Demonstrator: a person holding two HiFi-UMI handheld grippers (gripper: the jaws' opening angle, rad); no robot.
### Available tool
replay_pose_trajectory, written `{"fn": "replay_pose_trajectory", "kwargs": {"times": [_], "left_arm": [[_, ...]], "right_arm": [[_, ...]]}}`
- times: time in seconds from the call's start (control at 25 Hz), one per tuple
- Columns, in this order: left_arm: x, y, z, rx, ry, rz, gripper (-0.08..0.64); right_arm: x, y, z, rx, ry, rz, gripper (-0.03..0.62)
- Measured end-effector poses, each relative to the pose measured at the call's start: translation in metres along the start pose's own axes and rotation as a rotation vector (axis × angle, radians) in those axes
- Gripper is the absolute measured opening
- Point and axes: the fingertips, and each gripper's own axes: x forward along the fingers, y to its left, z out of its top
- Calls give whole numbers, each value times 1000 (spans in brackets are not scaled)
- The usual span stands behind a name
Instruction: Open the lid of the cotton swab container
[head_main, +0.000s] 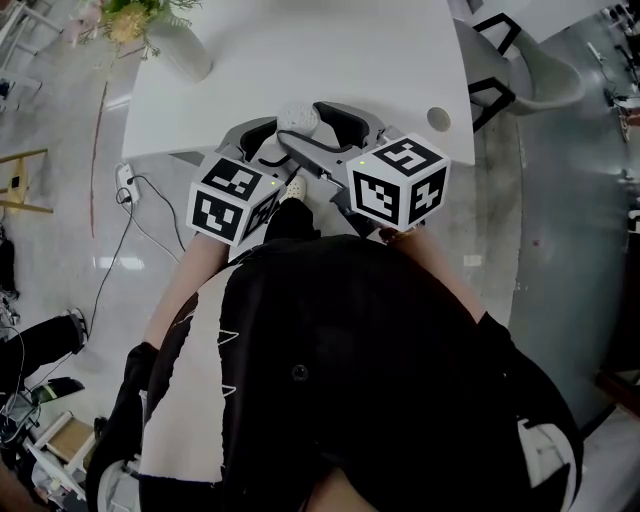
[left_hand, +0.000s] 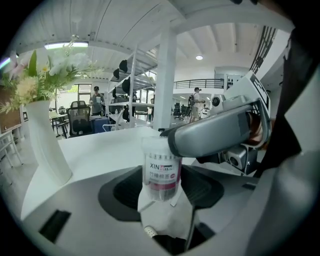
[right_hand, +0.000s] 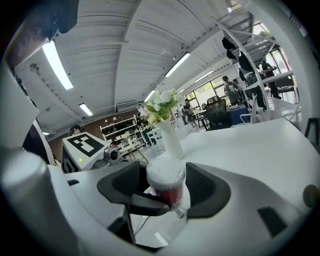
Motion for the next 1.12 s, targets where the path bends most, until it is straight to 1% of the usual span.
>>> {"fn": "replay_pose_trajectory", "kwargs": {"times": [0.16,0.52,0.76,1.12], "left_arm": [[-4,-6,-2,3,15,-1,252],[-12,-12,-6,-30,22,-12,252],[-15,-18,-11,-49,28,-24,252],[-23,-23,-11,-43,15,-14,252]], "right_arm": [[-3,3,4,-39,-12,-18,262],[-5,12,1,-104,19,-42,261],[-6,15,-7,-105,50,-58,255],[-11,23,-9,-90,42,-54,249]]}}
